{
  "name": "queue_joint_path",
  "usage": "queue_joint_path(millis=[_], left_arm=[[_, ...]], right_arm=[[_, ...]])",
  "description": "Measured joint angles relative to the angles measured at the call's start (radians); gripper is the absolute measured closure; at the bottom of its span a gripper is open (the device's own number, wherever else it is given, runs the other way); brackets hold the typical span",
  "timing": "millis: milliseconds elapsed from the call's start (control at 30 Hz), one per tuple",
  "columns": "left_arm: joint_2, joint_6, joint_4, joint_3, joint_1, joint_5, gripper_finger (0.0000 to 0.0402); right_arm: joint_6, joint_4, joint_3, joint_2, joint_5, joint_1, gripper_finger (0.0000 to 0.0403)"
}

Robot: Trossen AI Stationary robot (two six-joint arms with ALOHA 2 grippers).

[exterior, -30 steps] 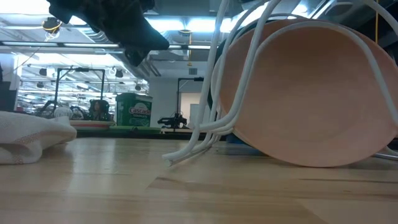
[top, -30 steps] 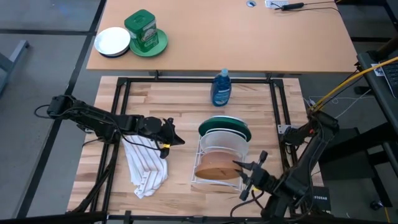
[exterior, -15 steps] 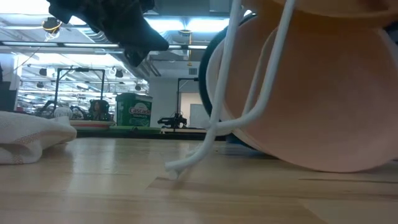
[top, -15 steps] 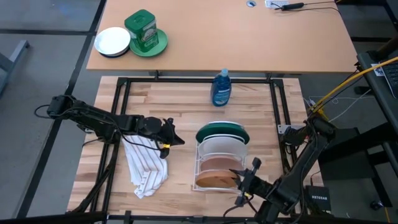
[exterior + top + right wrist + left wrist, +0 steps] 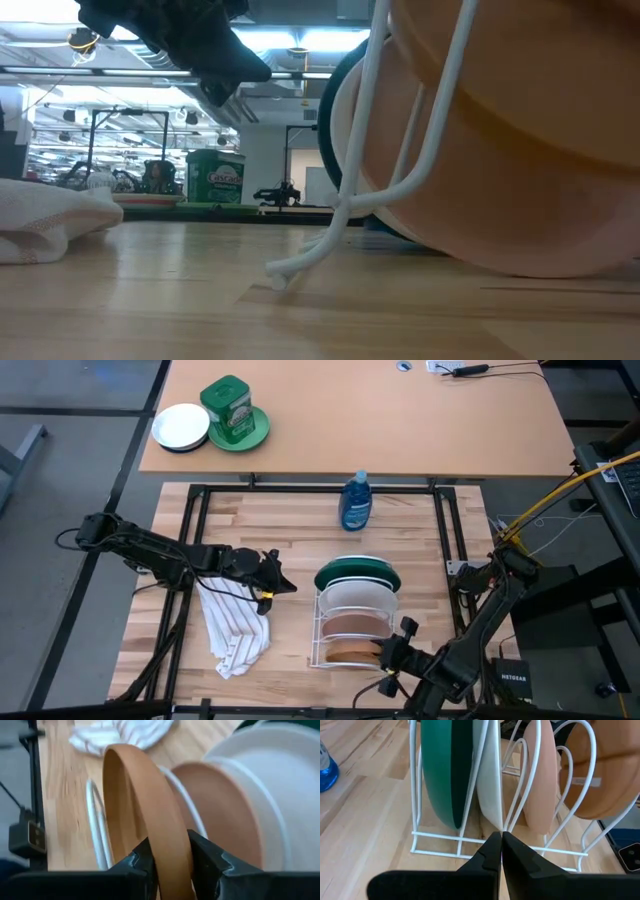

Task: Sort dishes
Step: Put the brown plate in the dish rack

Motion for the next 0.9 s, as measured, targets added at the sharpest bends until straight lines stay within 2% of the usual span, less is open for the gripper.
queue_joint_path(millis=[600,900], left_arm=[[0.0,0.035,0.0,0.0,0.0,0.0,0.0396],[0.0,0.047,-0.001,0.0,0.0,0.0,0.0396]], right_arm=[[-0.025,0.005,0.002,0.0,-0.371,-0.139,0.0306],[-0.033,0.002,0.002,-0.002,-0.422,-0.158,0.0306]])
